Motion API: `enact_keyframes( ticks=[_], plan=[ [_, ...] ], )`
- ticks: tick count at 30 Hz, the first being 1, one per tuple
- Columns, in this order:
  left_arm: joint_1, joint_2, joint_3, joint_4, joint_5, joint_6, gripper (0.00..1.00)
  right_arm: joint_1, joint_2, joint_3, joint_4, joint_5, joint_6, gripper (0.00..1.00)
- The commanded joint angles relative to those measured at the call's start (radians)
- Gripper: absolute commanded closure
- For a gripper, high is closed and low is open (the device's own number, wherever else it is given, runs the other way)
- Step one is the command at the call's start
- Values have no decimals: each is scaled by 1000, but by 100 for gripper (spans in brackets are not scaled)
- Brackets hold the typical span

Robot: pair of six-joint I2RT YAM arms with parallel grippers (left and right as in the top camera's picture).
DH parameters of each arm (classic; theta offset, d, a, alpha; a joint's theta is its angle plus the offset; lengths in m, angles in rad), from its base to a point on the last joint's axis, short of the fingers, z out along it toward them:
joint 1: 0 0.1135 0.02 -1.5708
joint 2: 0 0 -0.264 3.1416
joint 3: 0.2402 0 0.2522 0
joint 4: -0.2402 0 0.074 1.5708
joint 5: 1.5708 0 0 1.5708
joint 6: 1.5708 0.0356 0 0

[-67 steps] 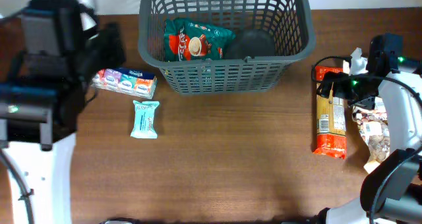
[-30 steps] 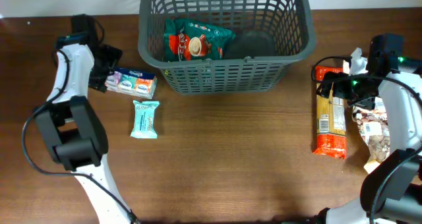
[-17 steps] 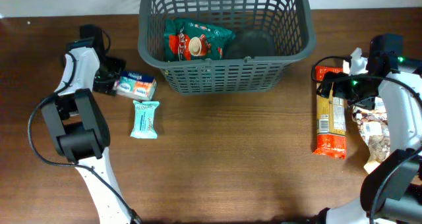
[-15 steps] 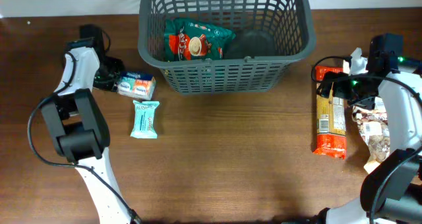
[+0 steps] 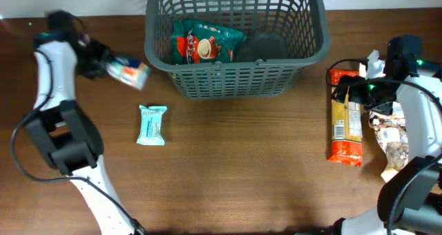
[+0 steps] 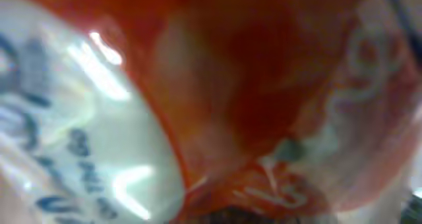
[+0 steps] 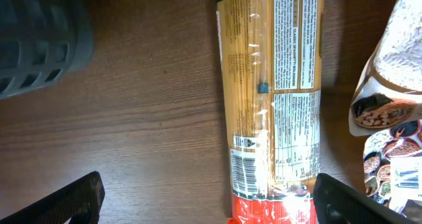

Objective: Pack container
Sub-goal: 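Carry the tissue packs with left gripper and place them in basket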

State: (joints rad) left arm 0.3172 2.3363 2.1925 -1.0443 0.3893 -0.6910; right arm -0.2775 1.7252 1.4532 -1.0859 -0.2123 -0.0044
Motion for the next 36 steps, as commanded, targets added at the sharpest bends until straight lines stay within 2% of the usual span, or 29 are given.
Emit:
enact_keyframes(
  ticks=[1, 5, 7, 12, 18, 22, 29, 36],
  plan=[
    [20, -138, 188, -1, 161, 259, 97, -5, 3, 18, 0, -13, -2, 1],
    [5, -211, 371, -3, 165, 353, 97, -5, 3, 18, 0, -13, -2, 1],
    [-19, -243, 458, -1, 166, 453, 98, -5, 3, 18, 0, -13, -2, 1],
    [-140, -309, 589, 3, 213, 856, 98, -5, 3, 18, 0, -13, -2, 1],
    [-341, -347, 596, -56, 217, 1328, 98, -5, 3, 18, 0, -13, -2, 1],
    [-443, -330, 569, -138, 217, 1566, 98, -5, 3, 18, 0, -13, -2, 1],
    [-535, -240, 510, -130, 217, 1752, 98, -5, 3, 18, 0, -13, -2, 1],
    [-573, -112, 510, -48, 217, 1763, 98, -5, 3, 18, 0, -13, -2, 1]
  ],
)
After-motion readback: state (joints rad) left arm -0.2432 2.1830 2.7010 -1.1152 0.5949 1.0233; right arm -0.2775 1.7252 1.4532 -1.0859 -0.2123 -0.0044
